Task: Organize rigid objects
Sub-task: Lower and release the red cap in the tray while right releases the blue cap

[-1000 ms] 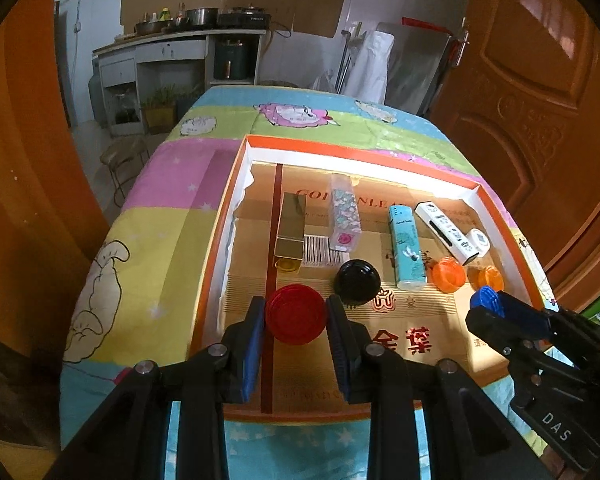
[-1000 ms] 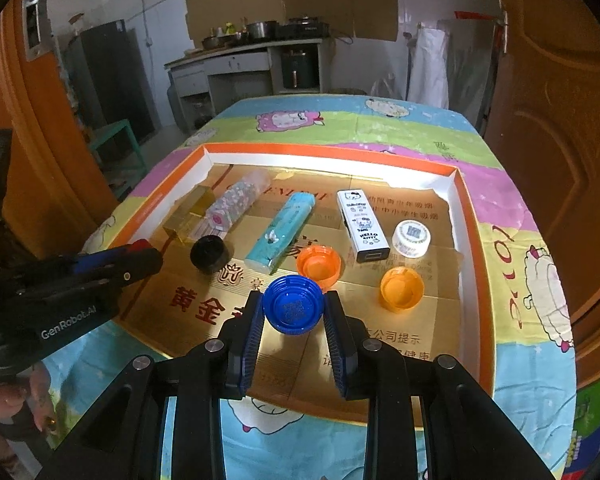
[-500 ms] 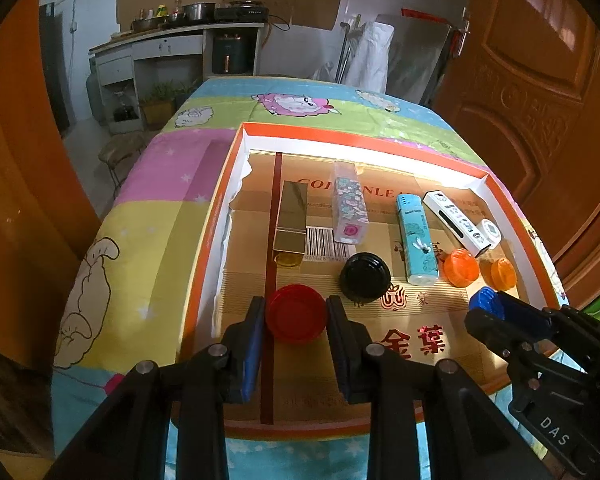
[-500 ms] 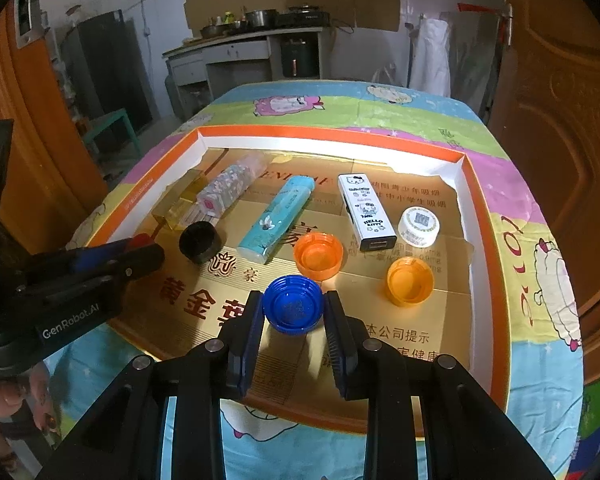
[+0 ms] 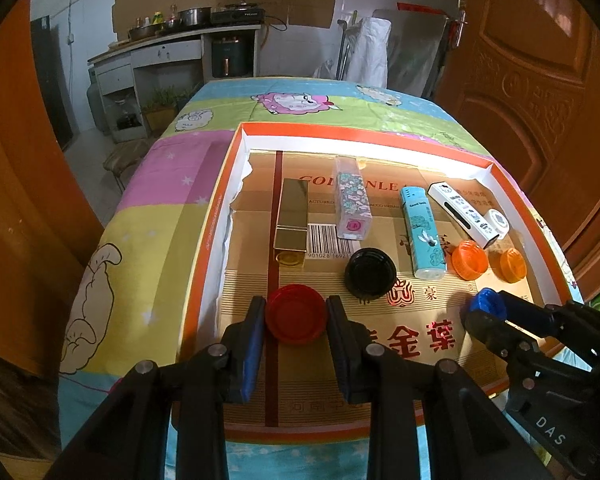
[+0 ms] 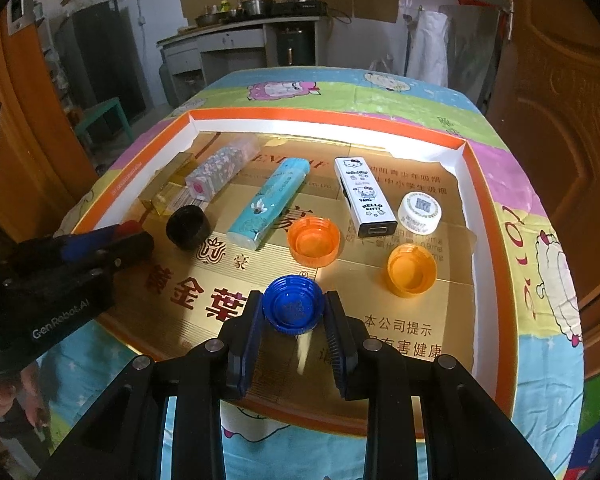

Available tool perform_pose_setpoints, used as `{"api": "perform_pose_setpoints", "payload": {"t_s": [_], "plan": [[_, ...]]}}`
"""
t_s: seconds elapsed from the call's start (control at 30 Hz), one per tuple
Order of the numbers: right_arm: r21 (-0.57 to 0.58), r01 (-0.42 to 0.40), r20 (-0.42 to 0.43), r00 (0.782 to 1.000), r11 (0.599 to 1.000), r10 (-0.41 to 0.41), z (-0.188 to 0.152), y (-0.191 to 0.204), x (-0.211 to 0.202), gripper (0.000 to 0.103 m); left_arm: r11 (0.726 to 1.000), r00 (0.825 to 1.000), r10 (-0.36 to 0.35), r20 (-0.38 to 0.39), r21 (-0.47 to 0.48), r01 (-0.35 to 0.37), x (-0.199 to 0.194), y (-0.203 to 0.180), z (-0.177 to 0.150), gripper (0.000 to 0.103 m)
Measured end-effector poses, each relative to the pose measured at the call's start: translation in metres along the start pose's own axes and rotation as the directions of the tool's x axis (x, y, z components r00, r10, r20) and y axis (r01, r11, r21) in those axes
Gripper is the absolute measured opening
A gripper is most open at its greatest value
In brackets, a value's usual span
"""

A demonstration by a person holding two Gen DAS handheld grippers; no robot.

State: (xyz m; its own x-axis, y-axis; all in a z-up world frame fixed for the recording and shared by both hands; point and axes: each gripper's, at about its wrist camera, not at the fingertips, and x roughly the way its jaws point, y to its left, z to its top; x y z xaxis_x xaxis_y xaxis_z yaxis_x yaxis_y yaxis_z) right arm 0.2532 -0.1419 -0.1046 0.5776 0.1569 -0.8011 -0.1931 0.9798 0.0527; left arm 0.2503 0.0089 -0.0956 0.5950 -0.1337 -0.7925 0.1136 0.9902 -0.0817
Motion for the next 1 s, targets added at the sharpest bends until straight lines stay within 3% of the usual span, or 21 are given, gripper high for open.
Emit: {"api": "perform_pose_setpoints", "payload": {"t_s": [0.17,0.33,0.57,1.0], "plan": [[-0.002,0.003,0.002,1.0,1.0,-0.003,-0.001,0.0,0.001,0.031,1.0,1.0,-0.012,0.003,-0.001,0.012,-0.001,-0.001,0.001,0.033],[0.004,-0.001,0.005,1.0,1.0,0.001,-0.002,-0.001,0.0,0.032,1.0,1.0,-0.017,0.008,-0.005,0.017,-0.003,-0.002,0.001,0.043],[0.004,0.0,0.023,1.0,1.0,0.0,-0.001,-0.001,-0.009,0.04,1.0,1.0,-0.011,0.011,-0.006,0.011,-0.006,-0.001,0.001,0.047],[0.03,0.01,0.061,0.998,1.0,-0.012,-0.006,-0.003,-0.033,0.042,1.0,0.997,-0.023,0.069,0.02,0.022,-0.031,-0.008,-0.001,0.054]]}}
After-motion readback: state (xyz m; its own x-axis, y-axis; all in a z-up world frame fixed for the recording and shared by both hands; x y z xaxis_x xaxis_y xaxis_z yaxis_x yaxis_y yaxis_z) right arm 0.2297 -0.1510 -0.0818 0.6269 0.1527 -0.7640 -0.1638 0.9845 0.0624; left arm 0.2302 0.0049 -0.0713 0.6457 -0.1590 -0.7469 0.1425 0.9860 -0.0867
